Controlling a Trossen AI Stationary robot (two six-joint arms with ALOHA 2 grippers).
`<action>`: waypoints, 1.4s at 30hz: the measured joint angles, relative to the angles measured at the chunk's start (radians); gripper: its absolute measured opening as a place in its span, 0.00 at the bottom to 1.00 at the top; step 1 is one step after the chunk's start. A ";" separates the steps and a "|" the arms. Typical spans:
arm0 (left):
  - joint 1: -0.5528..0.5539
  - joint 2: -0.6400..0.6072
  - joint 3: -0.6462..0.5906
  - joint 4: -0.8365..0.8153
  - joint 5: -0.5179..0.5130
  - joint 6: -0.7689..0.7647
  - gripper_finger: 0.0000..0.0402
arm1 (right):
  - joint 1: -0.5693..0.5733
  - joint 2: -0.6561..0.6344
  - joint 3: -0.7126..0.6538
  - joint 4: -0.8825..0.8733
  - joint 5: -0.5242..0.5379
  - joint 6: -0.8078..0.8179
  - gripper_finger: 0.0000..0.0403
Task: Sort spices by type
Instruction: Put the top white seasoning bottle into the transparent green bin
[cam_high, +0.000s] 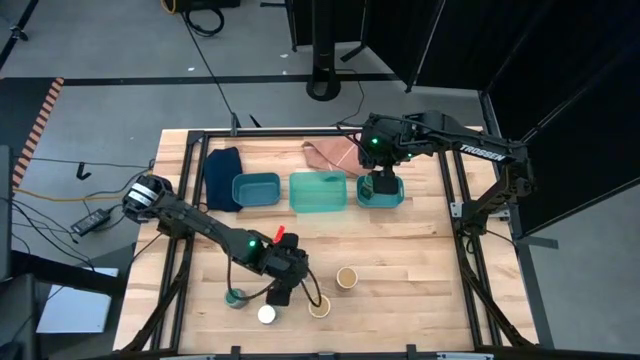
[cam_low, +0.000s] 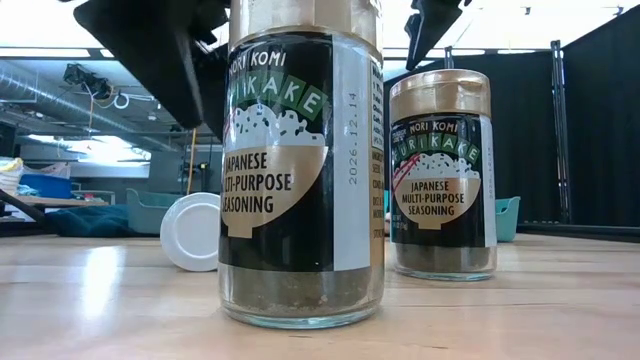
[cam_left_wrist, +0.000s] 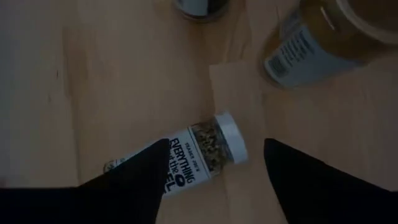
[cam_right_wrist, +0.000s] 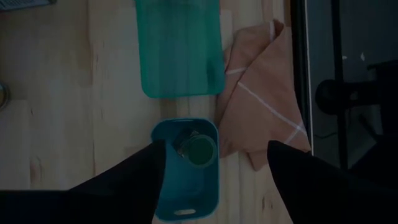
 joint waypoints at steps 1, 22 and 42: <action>0.002 0.000 0.000 -0.010 0.009 0.039 0.68 | 0.000 0.000 0.000 0.000 0.000 0.000 0.72; 0.048 0.002 0.000 -0.089 0.083 0.738 0.71 | -0.033 0.000 0.000 0.005 0.000 0.032 0.74; 0.071 0.066 0.000 -0.017 0.119 0.870 0.71 | -0.041 0.000 0.000 0.013 0.000 0.002 0.73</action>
